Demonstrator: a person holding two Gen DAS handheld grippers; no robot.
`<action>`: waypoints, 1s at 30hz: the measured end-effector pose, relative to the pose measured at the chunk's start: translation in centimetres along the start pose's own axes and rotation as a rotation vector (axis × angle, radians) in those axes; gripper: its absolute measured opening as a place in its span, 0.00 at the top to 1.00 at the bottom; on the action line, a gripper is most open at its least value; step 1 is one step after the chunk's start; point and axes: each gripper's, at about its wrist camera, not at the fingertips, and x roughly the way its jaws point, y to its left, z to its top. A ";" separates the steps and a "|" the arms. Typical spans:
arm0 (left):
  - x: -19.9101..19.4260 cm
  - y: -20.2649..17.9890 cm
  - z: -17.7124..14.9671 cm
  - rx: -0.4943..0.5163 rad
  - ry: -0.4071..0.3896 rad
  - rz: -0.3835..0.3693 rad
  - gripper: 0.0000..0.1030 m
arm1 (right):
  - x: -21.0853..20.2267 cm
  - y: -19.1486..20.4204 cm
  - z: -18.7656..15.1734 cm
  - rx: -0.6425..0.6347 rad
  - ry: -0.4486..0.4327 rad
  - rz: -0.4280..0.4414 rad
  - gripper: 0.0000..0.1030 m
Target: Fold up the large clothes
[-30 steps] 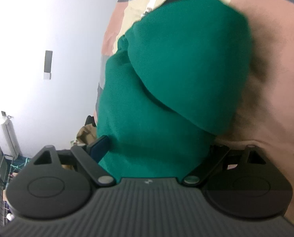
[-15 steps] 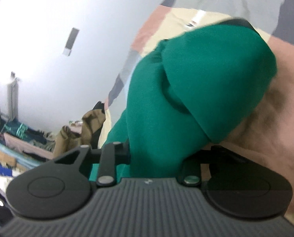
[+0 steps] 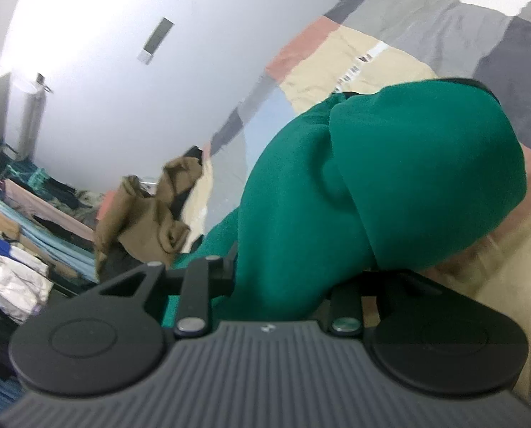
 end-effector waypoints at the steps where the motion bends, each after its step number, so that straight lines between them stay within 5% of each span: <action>1: 0.0 0.2 0.0 -0.004 0.005 0.006 0.80 | 0.0 0.1 -0.2 -0.007 0.004 -0.017 0.66; 4: 0.3 0.3 0.3 -0.010 0.022 0.015 0.79 | 0.1 0.4 -0.6 -0.021 0.012 -0.064 0.64; 7: 0.7 0.2 0.4 -0.004 0.036 0.021 0.70 | 0.0 0.7 -0.9 -0.049 0.012 -0.104 0.58; 9: 0.9 0.1 0.6 -0.012 0.050 0.009 0.52 | 0.1 0.9 -0.9 -0.075 0.016 -0.116 0.51; 12: 1.0 -0.5 0.6 0.003 0.045 -0.006 0.47 | 0.1 1.5 -1.1 -0.104 0.014 -0.122 0.47; 20: 1.1 -2.9 1.8 0.048 0.004 -0.075 0.46 | -0.5 3.8 -0.1 -0.201 -0.056 -0.128 0.45; 30: 4.9 -7.3 4.1 0.258 -0.031 -0.077 0.43 | 2.8 6.6 3.2 -0.343 -0.091 -0.171 0.40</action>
